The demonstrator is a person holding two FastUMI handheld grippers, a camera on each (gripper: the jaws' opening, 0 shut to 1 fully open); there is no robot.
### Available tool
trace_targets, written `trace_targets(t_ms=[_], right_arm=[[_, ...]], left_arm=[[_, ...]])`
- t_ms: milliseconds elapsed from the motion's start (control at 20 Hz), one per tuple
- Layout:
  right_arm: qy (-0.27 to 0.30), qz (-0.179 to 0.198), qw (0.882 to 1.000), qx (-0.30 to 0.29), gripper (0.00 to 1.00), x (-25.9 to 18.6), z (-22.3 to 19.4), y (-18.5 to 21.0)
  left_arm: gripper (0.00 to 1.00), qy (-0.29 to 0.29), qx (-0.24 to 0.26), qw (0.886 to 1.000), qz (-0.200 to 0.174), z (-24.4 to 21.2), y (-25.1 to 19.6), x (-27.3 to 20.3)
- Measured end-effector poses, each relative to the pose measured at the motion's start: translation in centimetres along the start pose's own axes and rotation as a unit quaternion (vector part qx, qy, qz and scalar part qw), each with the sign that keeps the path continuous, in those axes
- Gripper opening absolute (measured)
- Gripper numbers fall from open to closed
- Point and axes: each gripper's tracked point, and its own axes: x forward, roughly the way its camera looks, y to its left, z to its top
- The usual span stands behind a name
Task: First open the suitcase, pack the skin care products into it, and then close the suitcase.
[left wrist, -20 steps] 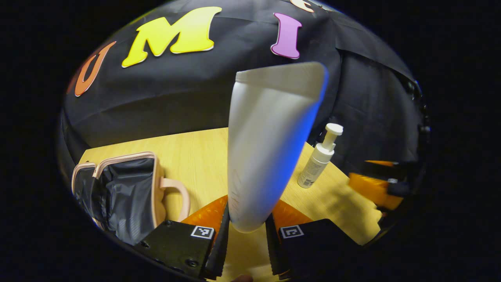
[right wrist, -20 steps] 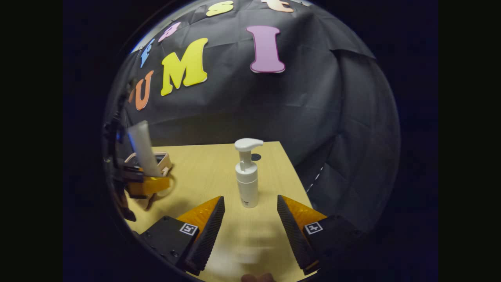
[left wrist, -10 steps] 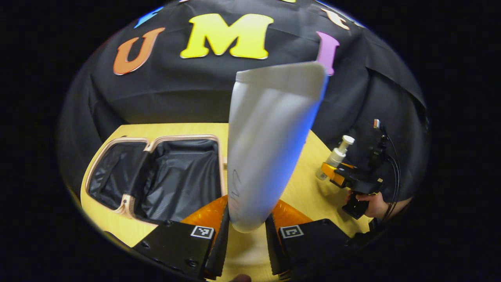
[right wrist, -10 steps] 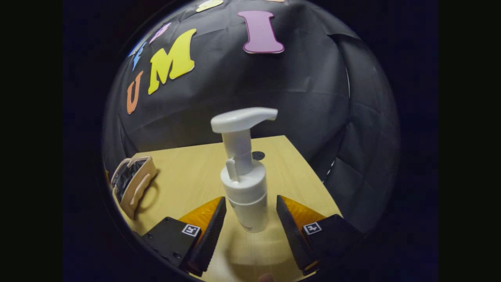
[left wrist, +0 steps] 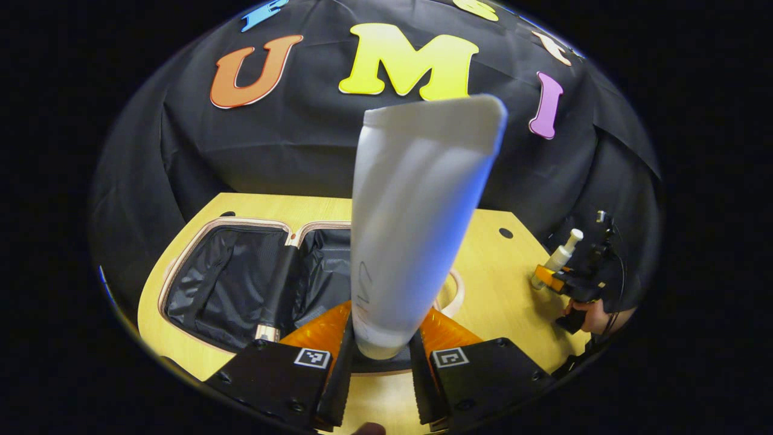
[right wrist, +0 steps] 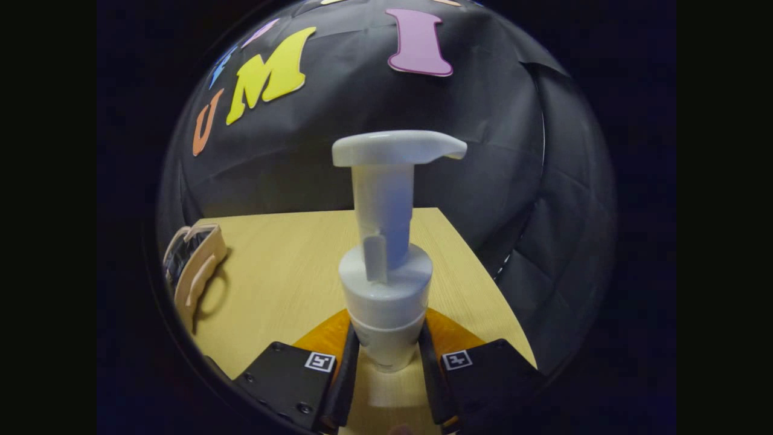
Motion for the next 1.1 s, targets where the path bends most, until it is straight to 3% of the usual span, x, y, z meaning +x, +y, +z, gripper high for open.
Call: trace_targets(t_ms=[150, 400, 550, 800, 950, 1100], right_arm=[[-0.001, 0.023, 1.0, 0.021, 0.44, -4.5, 2.2, 2.1], [0.025, 0.122, 0.99, 0.065, 0.47, -14.0, 4.9, 7.7], [0.033, 0.133, 0.987, 0.084, 0.47, -18.4, 6.1, 8.9], [0.01, 0.115, 0.99, 0.082, 0.47, -23.1, 8.4, 9.4], [0.002, 0.111, 0.991, 0.068, 0.47, -24.3, 9.3, 10.1], [0.002, 0.117, 0.992, 0.049, 0.47, -25.2, 9.6, 11.3]], left_arm=[[0.47, 0.048, 0.013, 0.998, -0.026, -1.6, 2.2, 1.7], [0.46, 0.078, -0.021, 0.991, -0.104, -2.8, 2.7, 5.4], [0.46, 0.126, -0.054, 0.982, -0.132, -4.9, 3.1, 7.4], [0.46, 0.209, -0.126, 0.963, -0.112, -7.4, 4.7, 9.1], [0.46, 0.261, -0.183, 0.944, -0.088, -8.0, 4.9, 9.4], [0.46, 0.286, -0.192, 0.935, -0.082, -7.9, 4.7, 10.1]])
